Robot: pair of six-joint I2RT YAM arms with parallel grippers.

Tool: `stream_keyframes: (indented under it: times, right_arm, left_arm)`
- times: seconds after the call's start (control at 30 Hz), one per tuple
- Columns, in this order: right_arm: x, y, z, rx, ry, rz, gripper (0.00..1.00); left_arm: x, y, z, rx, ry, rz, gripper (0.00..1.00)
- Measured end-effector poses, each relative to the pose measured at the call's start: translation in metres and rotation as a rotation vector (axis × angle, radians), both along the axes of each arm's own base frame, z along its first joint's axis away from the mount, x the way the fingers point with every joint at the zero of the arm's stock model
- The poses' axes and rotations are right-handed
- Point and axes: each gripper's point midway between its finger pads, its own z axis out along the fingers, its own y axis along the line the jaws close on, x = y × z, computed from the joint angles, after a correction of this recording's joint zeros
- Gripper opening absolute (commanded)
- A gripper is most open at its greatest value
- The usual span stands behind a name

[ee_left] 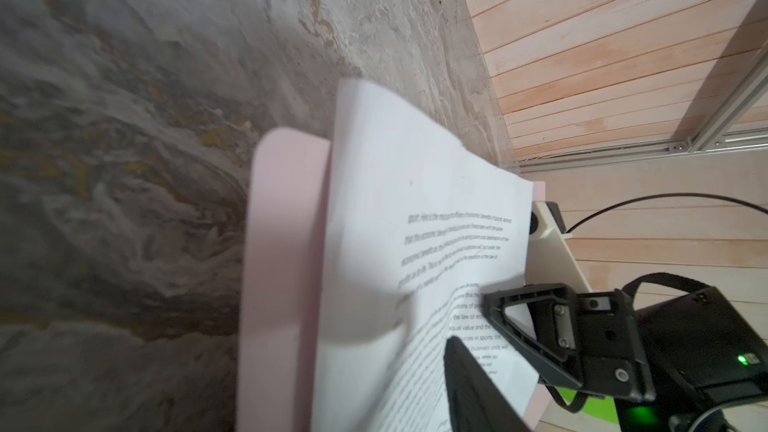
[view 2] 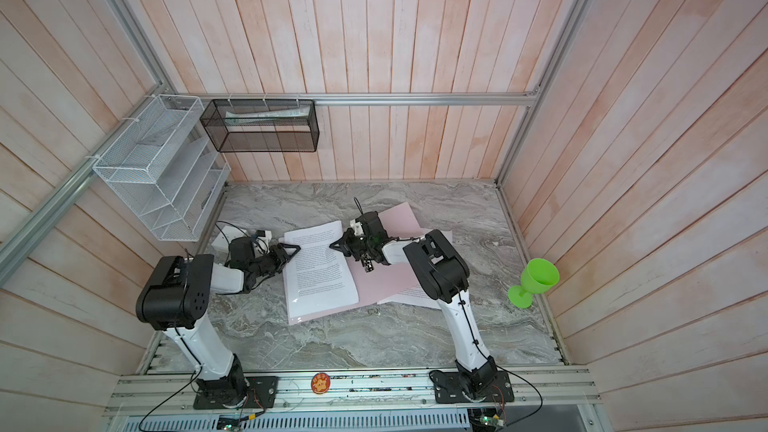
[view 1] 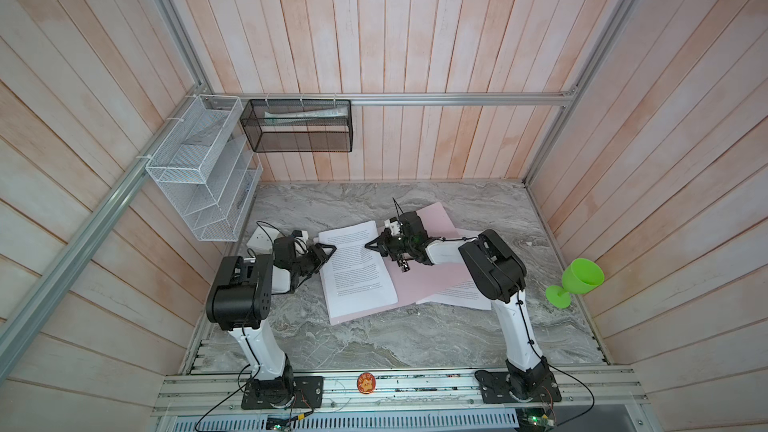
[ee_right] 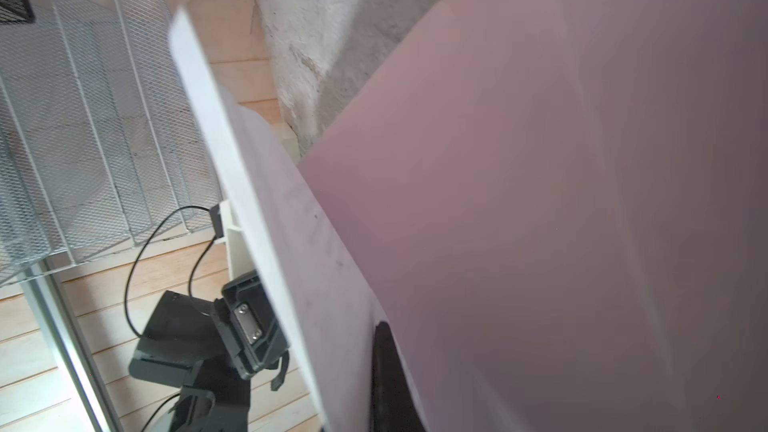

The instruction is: Put the files into the folder

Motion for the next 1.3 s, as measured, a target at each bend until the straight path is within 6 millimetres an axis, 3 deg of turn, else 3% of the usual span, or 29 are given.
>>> stream_keyframes:
  times: [0.13, 0.27, 0.4, 0.5, 0.63, 0.73, 1.0, 1.3]
  right_arm:
    - [-0.003, -0.007, -0.009, -0.066, -0.008, 0.005, 0.30]
    - [0.004, -0.018, 0.000, -0.142, -0.064, 0.001, 0.46]
    - [0.016, -0.034, 0.024, -0.202, -0.144, -0.014, 0.46]
    - [0.025, -0.047, 0.042, -0.239, -0.203, -0.024, 0.46]
    - [0.037, -0.057, 0.049, -0.288, -0.246, -0.020, 0.46]
    - [0.047, -0.055, 0.047, -0.314, -0.262, -0.002, 0.46]
    - [0.049, -0.064, 0.002, -0.435, -0.217, 0.034, 0.46]
    - [0.056, -0.060, -0.008, -0.446, -0.213, 0.061, 0.46]
  left_arm:
    - [-0.002, 0.001, -0.004, 0.004, 0.020, 0.007, 0.38]
    - [0.003, 0.003, -0.003, 0.012, 0.024, 0.019, 0.33]
    - [0.022, 0.005, 0.013, 0.027, -0.015, 0.016, 0.31]
    - [0.052, 0.006, 0.033, 0.042, -0.081, 0.007, 0.34]
    - [0.091, 0.009, 0.046, 0.050, -0.136, -0.013, 0.48]
    - [0.106, 0.011, 0.047, 0.042, -0.141, -0.028, 0.50]
    - [0.102, 0.007, 0.035, 0.002, -0.102, -0.055, 0.50]
    - [0.096, 0.004, 0.024, -0.040, -0.066, -0.048, 0.50]
